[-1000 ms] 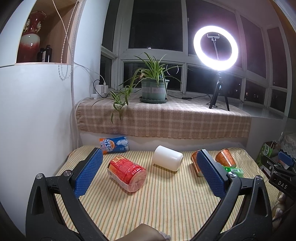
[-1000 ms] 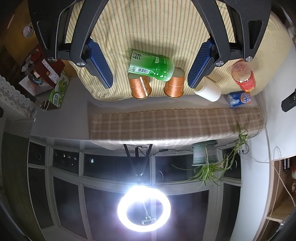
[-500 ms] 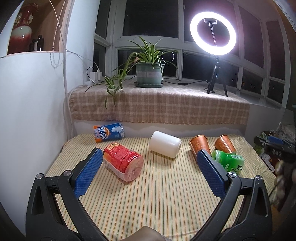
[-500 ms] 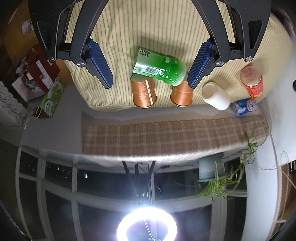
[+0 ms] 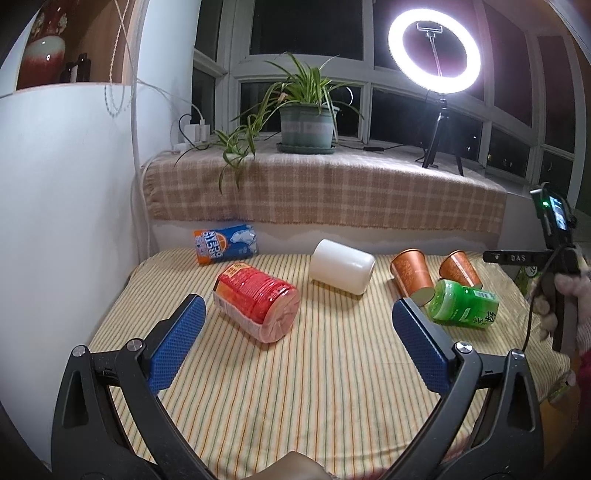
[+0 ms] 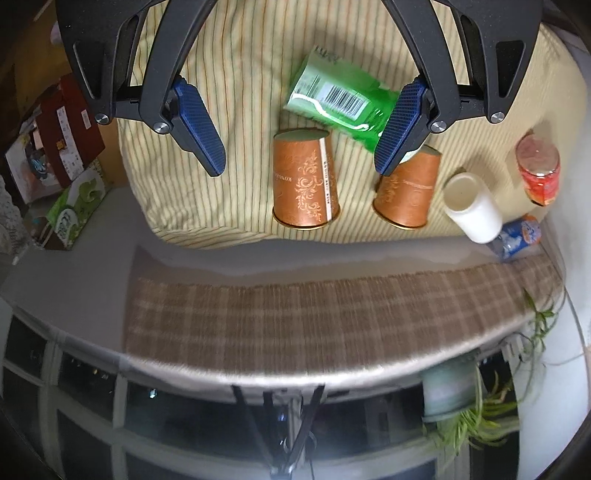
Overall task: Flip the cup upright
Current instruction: 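Move the right gripper to the lying orange cup and close on it, then lift the orange cup with the right gripper and rotate it upright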
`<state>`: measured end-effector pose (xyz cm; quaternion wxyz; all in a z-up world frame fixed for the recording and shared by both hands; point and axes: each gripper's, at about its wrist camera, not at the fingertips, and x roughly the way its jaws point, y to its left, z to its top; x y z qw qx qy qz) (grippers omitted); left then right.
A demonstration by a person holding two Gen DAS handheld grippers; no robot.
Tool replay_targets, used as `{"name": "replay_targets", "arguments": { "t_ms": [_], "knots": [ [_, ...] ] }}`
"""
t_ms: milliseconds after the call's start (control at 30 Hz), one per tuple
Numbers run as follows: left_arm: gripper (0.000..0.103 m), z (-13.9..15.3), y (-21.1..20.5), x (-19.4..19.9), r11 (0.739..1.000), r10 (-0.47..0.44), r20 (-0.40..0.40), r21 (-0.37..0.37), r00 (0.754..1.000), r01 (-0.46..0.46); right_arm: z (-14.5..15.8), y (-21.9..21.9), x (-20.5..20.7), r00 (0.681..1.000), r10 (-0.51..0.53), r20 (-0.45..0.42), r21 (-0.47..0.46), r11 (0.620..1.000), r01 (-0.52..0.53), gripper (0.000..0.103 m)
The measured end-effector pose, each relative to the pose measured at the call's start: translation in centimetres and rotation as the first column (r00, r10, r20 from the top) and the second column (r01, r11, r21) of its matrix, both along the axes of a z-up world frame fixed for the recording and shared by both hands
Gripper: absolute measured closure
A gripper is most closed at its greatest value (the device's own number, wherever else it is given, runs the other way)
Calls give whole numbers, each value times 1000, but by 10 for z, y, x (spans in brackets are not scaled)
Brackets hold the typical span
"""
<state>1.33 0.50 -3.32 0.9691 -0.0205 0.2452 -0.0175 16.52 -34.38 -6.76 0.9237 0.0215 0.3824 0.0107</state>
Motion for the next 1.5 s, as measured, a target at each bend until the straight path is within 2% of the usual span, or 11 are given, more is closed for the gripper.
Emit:
{"name": "replay_targets", "arguments": {
  "t_ms": [133, 400, 533, 833, 933, 1067, 1300, 1500],
  "knots": [
    [0, -4, 6, -1, 1000, 8, -18, -7, 1000, -8, -9, -7, 29, 997, 27, -79, 47, 999, -23, 20],
    [0, -8, 15, -4, 1000, 25, -39, -2, 999, -25, -34, -4, 72, 972, 93, -217, 57, 995, -82, 20],
    [0, -9, 21, -3, 999, 44, -40, -6, 998, -44, -45, -7, 87, 956, 92, -279, 94, 993, -68, 20],
    [0, -8, 26, -2, 998, 58, -38, -9, 998, -58, -60, -4, 104, 931, 113, -348, 113, 990, -78, 20],
    [0, -8, 28, -2, 998, 60, -36, -9, 998, -60, -64, -4, 109, 927, 106, -359, 110, 991, -71, 21],
    [0, -9, 29, 0, 998, 67, -39, -9, 997, -67, -69, -5, 113, 922, 103, -374, 115, 991, -64, 39],
    [0, -10, 31, 0, 997, 77, -41, -6, 996, -77, -72, -2, 117, 932, 93, -350, 98, 993, -63, 40],
    [0, -10, 32, -1, 997, 75, -38, -4, 996, -75, -50, -2, 114, 955, 70, -288, 87, 995, -46, 41]
  ]
}}
